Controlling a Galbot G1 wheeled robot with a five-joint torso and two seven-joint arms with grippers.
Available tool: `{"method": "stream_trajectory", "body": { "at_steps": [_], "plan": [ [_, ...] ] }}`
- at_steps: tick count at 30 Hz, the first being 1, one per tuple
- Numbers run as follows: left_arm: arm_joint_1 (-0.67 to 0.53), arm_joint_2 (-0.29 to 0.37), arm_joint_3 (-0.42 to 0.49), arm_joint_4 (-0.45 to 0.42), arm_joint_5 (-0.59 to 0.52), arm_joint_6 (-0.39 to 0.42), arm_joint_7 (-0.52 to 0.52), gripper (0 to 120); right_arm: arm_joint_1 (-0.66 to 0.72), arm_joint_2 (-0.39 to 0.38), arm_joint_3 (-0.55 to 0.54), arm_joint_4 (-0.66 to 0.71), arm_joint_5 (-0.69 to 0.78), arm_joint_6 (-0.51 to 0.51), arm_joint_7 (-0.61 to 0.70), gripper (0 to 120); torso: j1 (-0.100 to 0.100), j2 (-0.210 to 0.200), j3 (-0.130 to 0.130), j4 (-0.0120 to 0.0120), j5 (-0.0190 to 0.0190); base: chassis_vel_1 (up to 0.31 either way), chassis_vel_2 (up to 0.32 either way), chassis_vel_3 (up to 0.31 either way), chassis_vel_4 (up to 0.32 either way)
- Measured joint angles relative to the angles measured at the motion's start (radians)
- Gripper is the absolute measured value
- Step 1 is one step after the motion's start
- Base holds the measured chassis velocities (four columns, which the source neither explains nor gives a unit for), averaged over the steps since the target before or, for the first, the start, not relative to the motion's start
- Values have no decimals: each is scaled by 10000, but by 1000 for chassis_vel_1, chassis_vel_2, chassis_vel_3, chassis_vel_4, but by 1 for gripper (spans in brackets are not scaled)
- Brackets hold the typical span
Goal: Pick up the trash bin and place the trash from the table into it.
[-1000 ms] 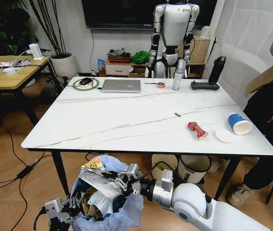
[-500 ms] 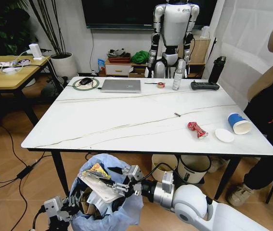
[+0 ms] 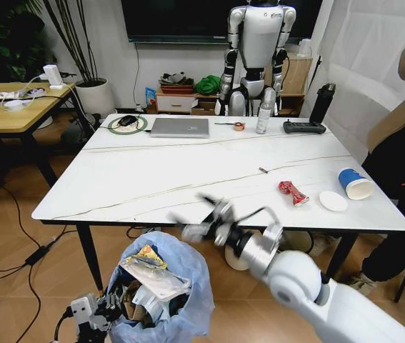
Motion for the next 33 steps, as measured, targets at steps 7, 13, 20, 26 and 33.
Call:
{"method": "stream_trajectory", "body": {
  "at_steps": [7, 13, 20, 26, 33],
  "plan": [
    [-24, 100, -34, 0, -80, -30, 11, 0, -274, -418, 2513, -1325, 261, -2287, -174, 100, 0, 0, 1, -2, 3, 0, 0, 0, 0],
    [-50, 184, -43, 0, -160, -34, 16, 0, -662, -770, 4213, -1871, 1033, -2714, -1331, 100, -1, 0, 0, -2, 2, 0, 0, 0, 0],
    [-87, 300, -81, 0, -279, -34, 15, 0, -1295, -869, 4884, -1857, 1797, -2745, -1667, 100, -2, 0, 0, -1, -2, 0, 0, 0, 0],
    [-71, 381, -216, -19, -387, -31, 13, 0, -1426, -685, 4888, -2083, 1752, -2660, -1761, 100, -2, 0, 0, 0, -1, 0, 0, 0, 0],
    [-44, 391, -264, -57, -427, -30, 12, 0, -1357, -653, 4858, -2326, 1639, -2561, -1816, 100, -1, 0, 0, 0, -1, 0, 0, 0, 0]
  ]
}}
